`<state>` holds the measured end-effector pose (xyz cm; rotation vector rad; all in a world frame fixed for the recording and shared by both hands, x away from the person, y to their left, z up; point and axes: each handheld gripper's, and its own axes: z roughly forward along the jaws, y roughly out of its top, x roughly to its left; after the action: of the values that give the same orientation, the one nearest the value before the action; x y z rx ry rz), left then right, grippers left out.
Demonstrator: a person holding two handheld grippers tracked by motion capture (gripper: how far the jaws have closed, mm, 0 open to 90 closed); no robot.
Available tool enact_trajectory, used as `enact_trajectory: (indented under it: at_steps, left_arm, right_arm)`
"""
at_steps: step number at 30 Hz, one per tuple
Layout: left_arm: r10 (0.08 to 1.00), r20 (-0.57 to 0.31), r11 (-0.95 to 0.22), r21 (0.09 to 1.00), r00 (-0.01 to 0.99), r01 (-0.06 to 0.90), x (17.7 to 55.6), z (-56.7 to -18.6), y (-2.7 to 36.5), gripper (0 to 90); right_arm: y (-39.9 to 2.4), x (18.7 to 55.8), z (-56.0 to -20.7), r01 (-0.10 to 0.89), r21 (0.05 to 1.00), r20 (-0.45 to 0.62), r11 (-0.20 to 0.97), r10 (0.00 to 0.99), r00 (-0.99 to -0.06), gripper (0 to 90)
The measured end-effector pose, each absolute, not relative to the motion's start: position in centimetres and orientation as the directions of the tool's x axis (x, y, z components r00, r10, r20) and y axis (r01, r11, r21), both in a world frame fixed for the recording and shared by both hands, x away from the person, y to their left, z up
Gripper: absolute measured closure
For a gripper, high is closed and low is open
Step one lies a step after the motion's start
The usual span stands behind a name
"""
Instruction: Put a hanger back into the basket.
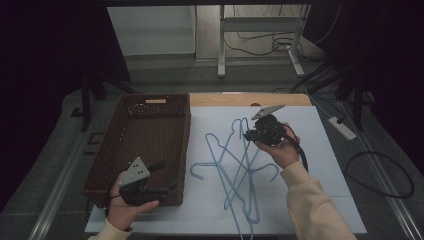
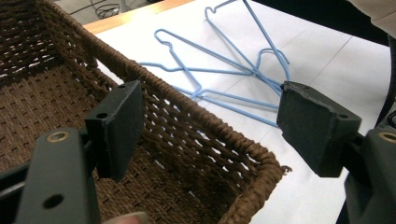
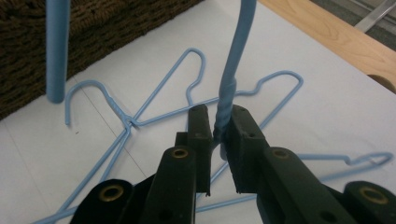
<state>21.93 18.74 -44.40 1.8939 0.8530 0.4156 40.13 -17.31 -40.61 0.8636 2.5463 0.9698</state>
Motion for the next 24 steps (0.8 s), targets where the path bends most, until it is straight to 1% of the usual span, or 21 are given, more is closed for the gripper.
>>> enact_trajectory:
  at_steps: [8,13,16,18,24]
  left_arm:
    - [0.695,-0.074,-0.279,0.889,0.716,0.362,21.9,-43.8,17.8,24.7]
    - [0.679,-0.069,-0.288,0.891,0.731,0.351,22.0,-43.5,17.0,24.9]
    - [0.674,-0.066,-0.292,0.891,0.736,0.348,22.1,-43.4,16.7,25.1]
    - [0.671,-0.066,-0.294,0.890,0.738,0.347,22.1,-43.4,16.5,25.1]
    - [0.659,-0.065,-0.299,0.891,0.749,0.341,22.1,-43.2,15.9,25.7]
  right_arm:
    - [-17.8,39.4,-39.7,0.429,0.705,-0.050,0.564,0.643,-0.764,82.5]
    - [-18.3,39.2,-39.4,0.424,0.719,-0.072,0.551,0.665,-0.743,84.5]
    - [-18.6,39.1,-39.1,0.428,0.735,-0.047,0.526,0.670,-0.741,85.2]
    - [-18.6,38.9,-38.9,0.418,0.737,-0.068,0.530,0.675,-0.735,85.7]
    - [-19.0,38.6,-38.5,0.423,0.764,-0.055,0.487,0.703,-0.709,86.6]
